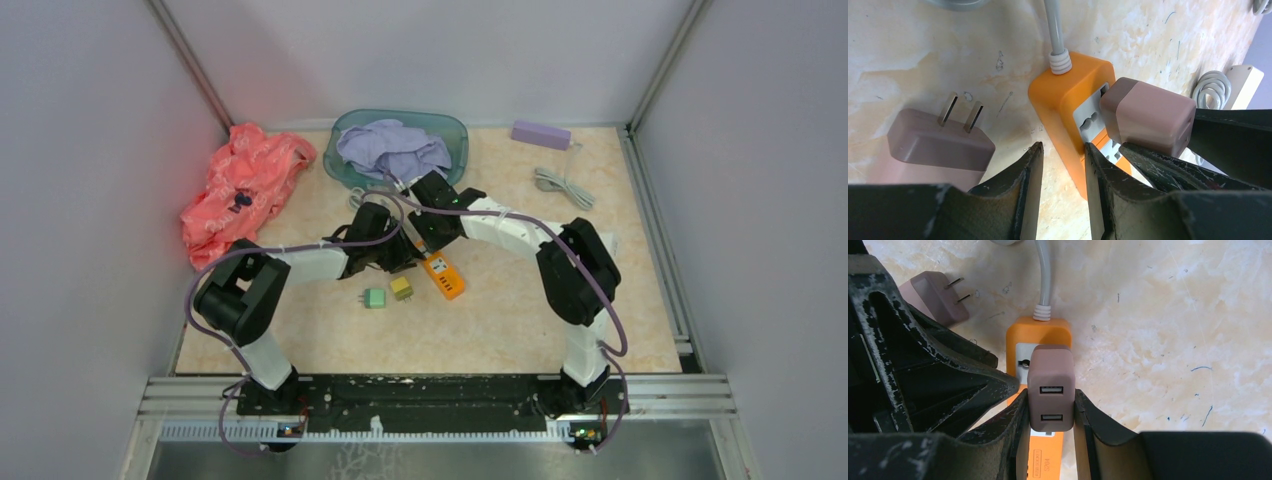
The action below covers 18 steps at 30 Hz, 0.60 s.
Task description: Insert the plug
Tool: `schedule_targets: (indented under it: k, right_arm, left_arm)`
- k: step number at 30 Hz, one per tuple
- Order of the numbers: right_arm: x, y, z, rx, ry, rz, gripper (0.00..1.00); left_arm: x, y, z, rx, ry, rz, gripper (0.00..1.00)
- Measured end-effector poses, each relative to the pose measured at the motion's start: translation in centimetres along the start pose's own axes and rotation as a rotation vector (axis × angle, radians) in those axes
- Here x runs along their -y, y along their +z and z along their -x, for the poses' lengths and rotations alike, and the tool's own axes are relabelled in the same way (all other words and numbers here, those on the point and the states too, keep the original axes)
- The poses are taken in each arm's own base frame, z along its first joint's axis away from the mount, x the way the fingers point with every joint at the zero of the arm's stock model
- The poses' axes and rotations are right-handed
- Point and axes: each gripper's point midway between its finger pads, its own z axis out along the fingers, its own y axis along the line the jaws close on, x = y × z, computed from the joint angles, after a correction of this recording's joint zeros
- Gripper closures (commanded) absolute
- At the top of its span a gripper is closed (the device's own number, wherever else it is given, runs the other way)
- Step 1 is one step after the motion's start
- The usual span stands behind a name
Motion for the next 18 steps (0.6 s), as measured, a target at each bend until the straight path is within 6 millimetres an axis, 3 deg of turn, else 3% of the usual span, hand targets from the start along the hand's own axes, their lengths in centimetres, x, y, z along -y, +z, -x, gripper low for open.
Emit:
schedule_targets:
  k: [18]
  right_arm:
    - [-0.31, 0.09, -0.15, -0.001, -0.071, -0.061, 1.00]
  left_arm:
    - [0.01, 0.04, -0.04, 0.003, -0.014, -0.006, 0.59]
